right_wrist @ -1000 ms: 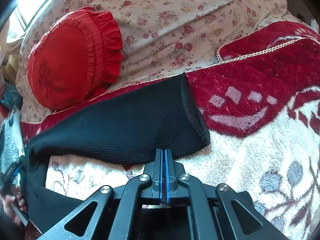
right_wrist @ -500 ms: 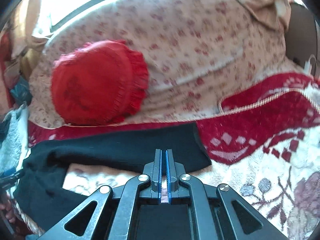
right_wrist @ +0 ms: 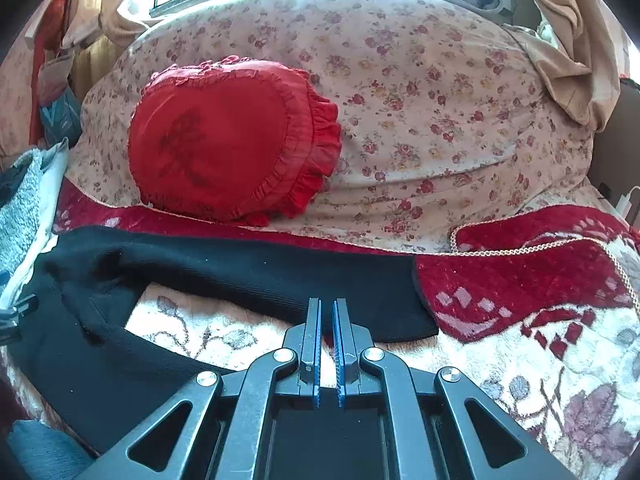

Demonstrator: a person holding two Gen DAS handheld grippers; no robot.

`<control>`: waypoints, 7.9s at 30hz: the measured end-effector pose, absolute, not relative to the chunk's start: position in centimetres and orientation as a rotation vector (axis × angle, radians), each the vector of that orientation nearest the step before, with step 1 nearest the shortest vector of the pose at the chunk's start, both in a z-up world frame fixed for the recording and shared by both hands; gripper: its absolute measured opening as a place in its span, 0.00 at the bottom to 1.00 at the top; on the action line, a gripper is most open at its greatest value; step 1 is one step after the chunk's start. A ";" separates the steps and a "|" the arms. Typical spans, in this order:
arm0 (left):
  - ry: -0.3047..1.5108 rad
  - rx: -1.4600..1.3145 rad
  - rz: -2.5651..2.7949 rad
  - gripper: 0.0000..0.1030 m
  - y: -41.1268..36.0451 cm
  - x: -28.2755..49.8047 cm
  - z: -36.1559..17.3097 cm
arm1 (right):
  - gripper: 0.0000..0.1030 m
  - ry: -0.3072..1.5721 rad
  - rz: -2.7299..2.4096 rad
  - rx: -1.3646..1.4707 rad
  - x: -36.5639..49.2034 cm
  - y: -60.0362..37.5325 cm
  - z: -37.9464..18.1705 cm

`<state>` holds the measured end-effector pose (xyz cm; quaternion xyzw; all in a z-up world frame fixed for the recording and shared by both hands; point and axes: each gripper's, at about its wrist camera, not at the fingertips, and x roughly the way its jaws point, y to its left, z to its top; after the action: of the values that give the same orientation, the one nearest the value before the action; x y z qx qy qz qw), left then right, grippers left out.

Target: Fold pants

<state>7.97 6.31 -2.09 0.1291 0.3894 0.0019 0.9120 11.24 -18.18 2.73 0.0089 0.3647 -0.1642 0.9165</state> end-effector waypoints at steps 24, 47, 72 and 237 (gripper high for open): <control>0.751 0.213 -0.079 0.90 12.4 12.1 0.4 | 0.04 0.778 -0.360 -0.036 12.0 -17.6 2.1; 1.187 -0.370 -0.348 0.90 21.5 28.5 -6.2 | 0.04 0.846 -0.339 -0.062 13.3 -17.1 0.5; 1.173 -0.646 -0.409 0.30 24.5 29.5 -7.2 | 0.04 0.747 -0.455 0.334 11.1 -23.8 1.9; 0.772 -0.322 0.062 0.35 23.9 1.0 -1.8 | 0.04 0.750 -0.478 0.787 -4.6 -29.8 -1.1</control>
<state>0.97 23.91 -1.77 -0.1562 0.3748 0.0300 0.9134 -4.61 -29.79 -1.07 0.3707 0.3535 -0.2250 0.8289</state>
